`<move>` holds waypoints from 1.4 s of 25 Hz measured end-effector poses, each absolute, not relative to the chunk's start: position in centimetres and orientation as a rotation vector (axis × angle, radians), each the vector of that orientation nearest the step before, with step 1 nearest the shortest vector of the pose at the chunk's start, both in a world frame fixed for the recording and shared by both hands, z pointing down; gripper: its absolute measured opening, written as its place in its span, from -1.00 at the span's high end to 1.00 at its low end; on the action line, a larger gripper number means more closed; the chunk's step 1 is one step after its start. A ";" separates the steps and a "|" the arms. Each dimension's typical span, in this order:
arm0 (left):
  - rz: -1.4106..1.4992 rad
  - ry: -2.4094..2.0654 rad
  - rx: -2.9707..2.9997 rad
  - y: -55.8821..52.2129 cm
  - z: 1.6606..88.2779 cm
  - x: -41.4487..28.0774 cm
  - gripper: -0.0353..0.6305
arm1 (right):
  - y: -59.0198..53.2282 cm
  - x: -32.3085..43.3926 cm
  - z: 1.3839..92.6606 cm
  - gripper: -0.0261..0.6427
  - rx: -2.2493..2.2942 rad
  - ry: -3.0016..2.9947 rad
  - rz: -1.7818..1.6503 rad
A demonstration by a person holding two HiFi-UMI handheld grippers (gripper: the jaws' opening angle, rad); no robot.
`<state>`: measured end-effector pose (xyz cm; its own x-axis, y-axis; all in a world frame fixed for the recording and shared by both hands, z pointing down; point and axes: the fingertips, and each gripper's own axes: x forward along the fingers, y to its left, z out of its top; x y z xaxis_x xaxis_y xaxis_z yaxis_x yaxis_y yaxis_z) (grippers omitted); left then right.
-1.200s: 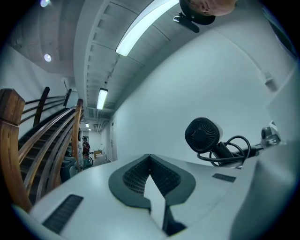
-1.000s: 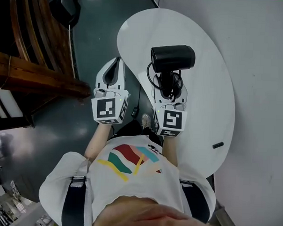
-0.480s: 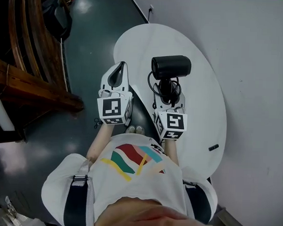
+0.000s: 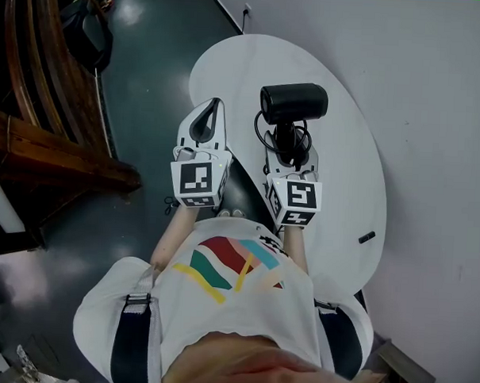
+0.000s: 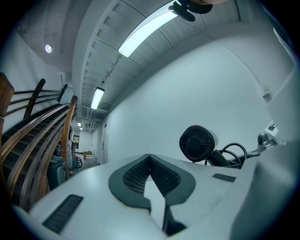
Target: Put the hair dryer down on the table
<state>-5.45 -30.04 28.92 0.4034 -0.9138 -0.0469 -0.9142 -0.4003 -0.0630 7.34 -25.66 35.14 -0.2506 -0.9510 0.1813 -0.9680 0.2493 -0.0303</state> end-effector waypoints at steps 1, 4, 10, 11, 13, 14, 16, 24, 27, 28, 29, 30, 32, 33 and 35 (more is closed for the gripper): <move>0.008 1.673 -2.569 -30.0 28.9 -5.4 0.85 | -25.7 7.4 35.1 0.25 1.843 -2.375 0.203; 0.016 1.676 -2.573 -30.3 28.8 -5.5 0.85 | -25.8 7.5 34.9 0.25 1.851 -2.360 0.193; 0.024 1.681 -2.584 -30.5 29.1 -6.2 0.85 | -26.1 7.0 34.8 0.25 1.851 -2.338 0.167; 0.023 1.678 -2.587 -30.5 29.1 -6.2 0.85 | -26.2 7.1 34.8 0.25 1.851 -2.333 0.166; 0.017 1.670 -2.589 -30.5 29.2 -6.1 0.85 | -26.3 7.2 35.0 0.25 1.852 -2.322 0.163; 0.014 1.664 -2.589 -30.5 29.2 -6.0 0.85 | -26.4 7.4 35.1 0.25 1.855 -2.317 0.161; 0.007 1.653 -2.589 -30.4 29.2 -5.8 0.85 | -26.6 7.7 35.2 0.25 1.862 -2.307 0.160; -0.008 1.631 -2.603 -29.7 29.4 -5.7 0.85 | -26.6 9.1 35.7 0.25 1.891 -2.254 0.158; -0.009 1.639 -2.603 -29.6 29.8 -5.8 0.85 | -26.8 9.8 36.5 0.25 1.897 -2.221 0.155; -0.013 1.640 -2.604 -29.5 29.9 -5.8 0.85 | -26.8 10.0 36.8 0.25 1.900 -2.211 0.161; -0.016 1.642 -2.605 -29.4 30.1 -5.8 0.85 | -26.7 10.2 37.1 0.25 1.904 -2.201 0.170; -0.020 1.643 -2.607 -29.3 30.2 -5.8 0.85 | -26.5 10.4 37.5 0.25 1.906 -2.192 0.180; -0.030 1.645 -2.608 -29.1 30.4 -5.9 0.85 | -26.2 10.7 38.2 0.25 1.909 -2.174 0.202; -0.035 1.645 -2.607 -29.1 30.4 -5.9 0.85 | -26.1 10.9 38.5 0.25 1.910 -2.165 0.212; -0.041 1.644 -2.603 -29.0 30.5 -6.0 0.85 | -26.0 11.2 39.3 0.25 1.916 -2.146 0.232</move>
